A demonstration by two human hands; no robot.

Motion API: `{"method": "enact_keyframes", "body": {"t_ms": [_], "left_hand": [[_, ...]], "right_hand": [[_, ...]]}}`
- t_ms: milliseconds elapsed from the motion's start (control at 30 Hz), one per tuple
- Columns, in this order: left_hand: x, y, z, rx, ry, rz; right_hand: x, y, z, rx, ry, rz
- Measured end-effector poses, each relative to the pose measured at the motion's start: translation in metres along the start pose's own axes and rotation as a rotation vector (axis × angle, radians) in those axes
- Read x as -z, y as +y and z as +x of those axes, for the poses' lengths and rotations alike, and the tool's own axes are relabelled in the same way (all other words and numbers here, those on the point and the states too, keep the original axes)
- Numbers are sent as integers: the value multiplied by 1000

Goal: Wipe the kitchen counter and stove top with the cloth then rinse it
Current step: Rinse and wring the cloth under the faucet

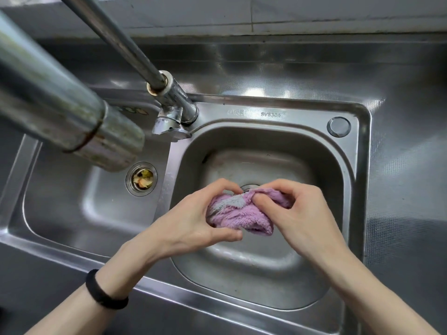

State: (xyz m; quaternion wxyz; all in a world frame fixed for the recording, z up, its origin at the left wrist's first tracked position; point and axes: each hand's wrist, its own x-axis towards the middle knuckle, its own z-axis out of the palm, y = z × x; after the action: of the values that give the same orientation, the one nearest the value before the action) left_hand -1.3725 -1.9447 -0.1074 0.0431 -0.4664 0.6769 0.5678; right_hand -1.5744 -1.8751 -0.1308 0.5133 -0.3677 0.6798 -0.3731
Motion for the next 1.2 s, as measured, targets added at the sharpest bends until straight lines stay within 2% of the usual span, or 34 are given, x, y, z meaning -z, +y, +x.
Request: {"method": "enact_keyframes", "body": {"t_ms": [100, 167, 333, 433, 567, 700, 833, 1067, 1133, 1200], "left_hand": [[1, 1, -4, -38, -97, -177], [-1, 3, -4, -51, -84, -220], [-4, 1, 0, -29, 138, -23], [-3, 8, 3, -92, 276, -52], [0, 14, 4, -236, 371, -153], [-2, 19, 3, -232, 412, -80], [2, 21, -1, -216, 387, 116], [30, 18, -8, -101, 206, 415], [39, 14, -14, -71, 173, 324], [46, 11, -21, -80, 178, 116]], "right_hand": [[4, 3, 0, 25, 64, 43], [6, 2, -1, 48, 73, 82], [3, -7, -2, 143, 92, 82], [2, -13, 0, 154, 89, 59], [8, -15, 3, 168, 96, 19], [14, -14, 1, 188, 74, -115], [27, -16, -2, 231, 73, -164], [60, -27, -6, 287, 61, -139], [71, -35, -9, 282, 64, -75], [81, -42, -12, 230, 39, -22]]}}
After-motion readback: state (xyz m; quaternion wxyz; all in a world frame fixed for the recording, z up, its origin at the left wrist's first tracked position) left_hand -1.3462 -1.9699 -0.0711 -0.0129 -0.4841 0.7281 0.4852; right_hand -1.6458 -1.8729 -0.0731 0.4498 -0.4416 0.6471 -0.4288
